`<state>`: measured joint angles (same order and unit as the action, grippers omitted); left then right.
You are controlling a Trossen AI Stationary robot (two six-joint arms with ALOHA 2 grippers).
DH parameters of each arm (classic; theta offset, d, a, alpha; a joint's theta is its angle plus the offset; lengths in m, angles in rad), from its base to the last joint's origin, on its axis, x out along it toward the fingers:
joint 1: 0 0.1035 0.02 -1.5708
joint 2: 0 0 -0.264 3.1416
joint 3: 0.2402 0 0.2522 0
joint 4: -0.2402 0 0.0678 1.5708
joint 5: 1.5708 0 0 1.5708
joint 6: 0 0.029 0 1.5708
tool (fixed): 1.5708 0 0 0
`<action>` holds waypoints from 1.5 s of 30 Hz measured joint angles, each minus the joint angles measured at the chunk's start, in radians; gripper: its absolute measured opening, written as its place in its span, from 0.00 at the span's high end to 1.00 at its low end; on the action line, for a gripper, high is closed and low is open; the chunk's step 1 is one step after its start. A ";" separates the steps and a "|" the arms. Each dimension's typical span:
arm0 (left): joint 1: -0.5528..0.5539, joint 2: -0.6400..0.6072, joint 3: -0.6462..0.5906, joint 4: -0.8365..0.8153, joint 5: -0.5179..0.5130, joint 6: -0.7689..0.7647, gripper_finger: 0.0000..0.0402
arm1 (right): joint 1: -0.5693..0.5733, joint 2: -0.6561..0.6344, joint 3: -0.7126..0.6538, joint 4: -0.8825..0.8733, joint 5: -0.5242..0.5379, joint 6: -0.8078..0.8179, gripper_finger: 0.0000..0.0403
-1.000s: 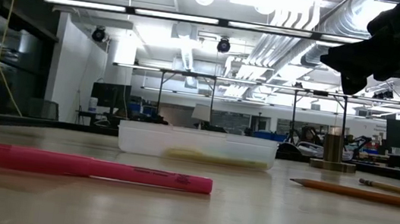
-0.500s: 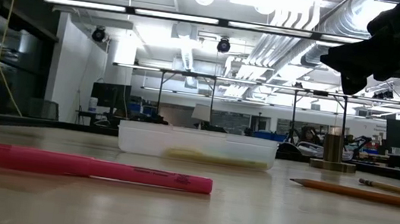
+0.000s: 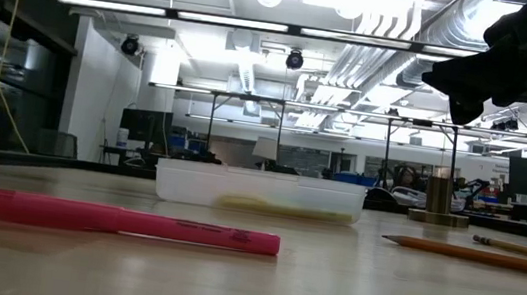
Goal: Pick & place school supplies into a supply box
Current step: Put the top left black pen into the orange supply box
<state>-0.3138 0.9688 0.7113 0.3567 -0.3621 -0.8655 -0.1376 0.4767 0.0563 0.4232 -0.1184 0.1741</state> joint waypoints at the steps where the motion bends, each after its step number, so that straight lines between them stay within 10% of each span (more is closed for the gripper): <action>1: 0.000 0.015 0.000 -0.001 -0.012 -0.005 0.90 | 0.000 0.000 0.000 0.000 0.000 0.000 0.81; 11: 0.031 0.137 0.000 -0.066 -0.056 -0.072 0.90 | 0.000 0.000 0.000 0.000 0.000 0.001 0.81; 32: 0.336 0.365 0.006 -0.112 0.277 -0.051 0.90 | 0.000 0.000 0.000 0.004 0.000 0.003 0.81; 45: 0.415 0.547 0.393 -0.635 0.330 0.243 0.90 | 0.000 0.000 0.000 0.008 0.000 0.002 0.81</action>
<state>0.1012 1.5156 1.1045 -0.2783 -0.0322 -0.6227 -0.1379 0.4763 0.0563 0.4315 -0.1184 0.1757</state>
